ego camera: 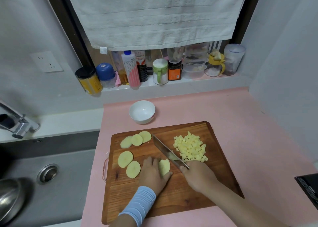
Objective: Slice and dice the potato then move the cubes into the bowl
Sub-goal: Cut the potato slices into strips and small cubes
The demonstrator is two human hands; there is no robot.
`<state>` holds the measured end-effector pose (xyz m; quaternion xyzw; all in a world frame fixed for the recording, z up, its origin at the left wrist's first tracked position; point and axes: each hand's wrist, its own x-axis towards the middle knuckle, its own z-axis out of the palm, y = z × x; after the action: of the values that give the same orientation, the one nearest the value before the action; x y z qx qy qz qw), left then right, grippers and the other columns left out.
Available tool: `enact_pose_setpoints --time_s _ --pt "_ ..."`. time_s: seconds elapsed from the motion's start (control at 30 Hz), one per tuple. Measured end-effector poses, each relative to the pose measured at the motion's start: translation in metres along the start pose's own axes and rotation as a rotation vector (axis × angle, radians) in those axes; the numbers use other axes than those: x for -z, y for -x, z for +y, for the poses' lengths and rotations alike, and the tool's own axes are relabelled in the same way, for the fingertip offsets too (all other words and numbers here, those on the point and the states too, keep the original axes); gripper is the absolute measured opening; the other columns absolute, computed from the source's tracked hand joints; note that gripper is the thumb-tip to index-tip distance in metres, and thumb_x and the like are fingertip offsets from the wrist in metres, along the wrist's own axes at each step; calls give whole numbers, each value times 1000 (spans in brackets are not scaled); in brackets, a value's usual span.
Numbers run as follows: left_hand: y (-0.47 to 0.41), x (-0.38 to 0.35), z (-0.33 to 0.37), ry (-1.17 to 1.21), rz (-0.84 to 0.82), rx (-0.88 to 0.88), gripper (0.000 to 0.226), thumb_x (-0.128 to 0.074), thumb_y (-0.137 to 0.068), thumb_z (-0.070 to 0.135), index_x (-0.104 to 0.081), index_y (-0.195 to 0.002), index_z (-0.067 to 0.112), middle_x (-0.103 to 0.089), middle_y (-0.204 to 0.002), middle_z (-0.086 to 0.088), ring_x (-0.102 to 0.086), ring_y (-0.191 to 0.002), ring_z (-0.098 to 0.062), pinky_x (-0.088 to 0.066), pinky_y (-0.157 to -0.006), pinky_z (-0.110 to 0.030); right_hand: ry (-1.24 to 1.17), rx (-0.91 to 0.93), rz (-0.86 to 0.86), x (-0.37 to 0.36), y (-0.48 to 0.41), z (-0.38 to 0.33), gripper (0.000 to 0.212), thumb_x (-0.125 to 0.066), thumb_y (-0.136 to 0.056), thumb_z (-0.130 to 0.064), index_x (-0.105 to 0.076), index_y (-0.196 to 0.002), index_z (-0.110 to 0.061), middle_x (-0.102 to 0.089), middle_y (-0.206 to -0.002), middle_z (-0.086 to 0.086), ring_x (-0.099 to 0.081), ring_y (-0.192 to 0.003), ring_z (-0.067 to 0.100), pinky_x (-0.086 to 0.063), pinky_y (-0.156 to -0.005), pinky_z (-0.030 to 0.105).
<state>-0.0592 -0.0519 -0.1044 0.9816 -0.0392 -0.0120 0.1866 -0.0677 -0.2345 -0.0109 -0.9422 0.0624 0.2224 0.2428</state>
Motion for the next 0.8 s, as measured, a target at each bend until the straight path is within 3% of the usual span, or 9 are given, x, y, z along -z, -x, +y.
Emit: enact_pose_setpoints --time_s 0.17,0.4,0.57,0.7,0.8 --pt "5 -4 -31 183 60 -256 49 -65 -77 50 -59 -114 20 -51 -111 8 -47 -102 -11 -49 -89 -32 4 11 -5 0 7 0 38 -44 -105 -43 -49 -69 -31 -60 -72 -9 -57 -66 9 -37 -52 25" --pt "3 -9 -28 272 101 -257 42 -62 -79 46 -64 -111 19 -57 -114 9 -47 -106 -6 -43 -95 -22 7 26 -19 -1 12 -5 39 -44 -105 -42 -49 -68 -30 -60 -71 -8 -57 -64 8 -37 -52 25" --pt "3 -8 -30 236 113 -324 34 -70 -78 37 -66 -105 16 -57 -116 4 -49 -107 -11 -43 -92 -22 7 24 -12 -2 13 -5 36 -44 -105 -42 -54 -72 -29 -63 -73 -6 -60 -67 9 -40 -53 25" --pt "4 -5 -29 152 108 -473 17 -66 -80 30 -61 -89 17 -57 -98 3 -53 -89 -17 -51 -72 -30 47 52 23 0 16 -7 31 -43 -105 -43 -62 -85 -30 -65 -77 -8 -62 -72 9 -46 -59 26" --pt "0 -5 -26 131 106 -496 10 -63 -79 26 -60 -82 17 -55 -88 4 -52 -84 -18 -51 -70 -30 50 70 42 -4 21 -11 29 -41 -105 -43 -65 -94 -32 -64 -79 -10 -62 -77 11 -50 -67 30"
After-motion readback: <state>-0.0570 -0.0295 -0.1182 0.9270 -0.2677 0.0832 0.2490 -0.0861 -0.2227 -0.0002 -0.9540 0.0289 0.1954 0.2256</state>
